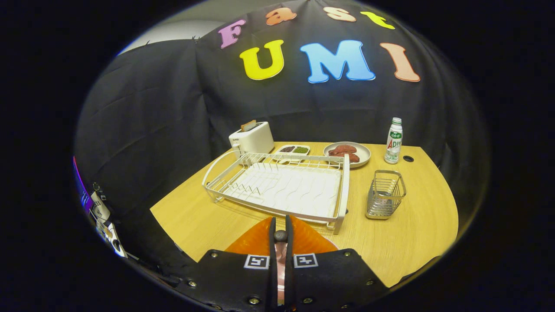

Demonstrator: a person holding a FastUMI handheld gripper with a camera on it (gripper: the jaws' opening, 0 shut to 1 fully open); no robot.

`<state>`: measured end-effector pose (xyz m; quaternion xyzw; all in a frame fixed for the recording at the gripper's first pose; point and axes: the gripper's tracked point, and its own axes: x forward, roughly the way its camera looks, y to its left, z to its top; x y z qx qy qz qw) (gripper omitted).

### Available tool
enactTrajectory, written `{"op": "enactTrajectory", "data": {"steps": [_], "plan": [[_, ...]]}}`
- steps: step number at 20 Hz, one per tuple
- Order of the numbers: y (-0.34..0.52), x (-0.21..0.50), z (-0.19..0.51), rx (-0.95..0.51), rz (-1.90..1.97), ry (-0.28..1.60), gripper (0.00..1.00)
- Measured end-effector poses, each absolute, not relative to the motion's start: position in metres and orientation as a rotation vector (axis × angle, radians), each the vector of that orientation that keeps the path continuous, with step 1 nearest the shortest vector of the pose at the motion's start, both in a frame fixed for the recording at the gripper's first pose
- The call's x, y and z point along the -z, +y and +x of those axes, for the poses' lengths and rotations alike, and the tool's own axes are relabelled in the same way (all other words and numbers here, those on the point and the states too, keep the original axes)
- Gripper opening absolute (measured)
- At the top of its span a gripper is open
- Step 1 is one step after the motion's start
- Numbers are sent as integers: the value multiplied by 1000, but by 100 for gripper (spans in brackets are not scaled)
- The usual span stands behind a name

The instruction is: Take the plate from the dish rack, then take the spoon from the basket and place it into the plate.

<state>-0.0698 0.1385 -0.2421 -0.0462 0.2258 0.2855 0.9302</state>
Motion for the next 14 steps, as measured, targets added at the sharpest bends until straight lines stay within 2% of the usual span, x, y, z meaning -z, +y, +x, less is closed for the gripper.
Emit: {"op": "enactTrajectory", "data": {"steps": [4, 7, 8, 9, 11, 14], "plan": [[134, 241, -71, -590, -95, 454, 6], [129, 237, -65, -566, -124, 436, 17], [126, 231, -63, -549, -135, 420, 23], [122, 222, -59, -532, -145, 394, 36], [114, 199, -51, -492, -173, 326, 42], [98, 149, -39, -406, -185, 206, 42]]}}
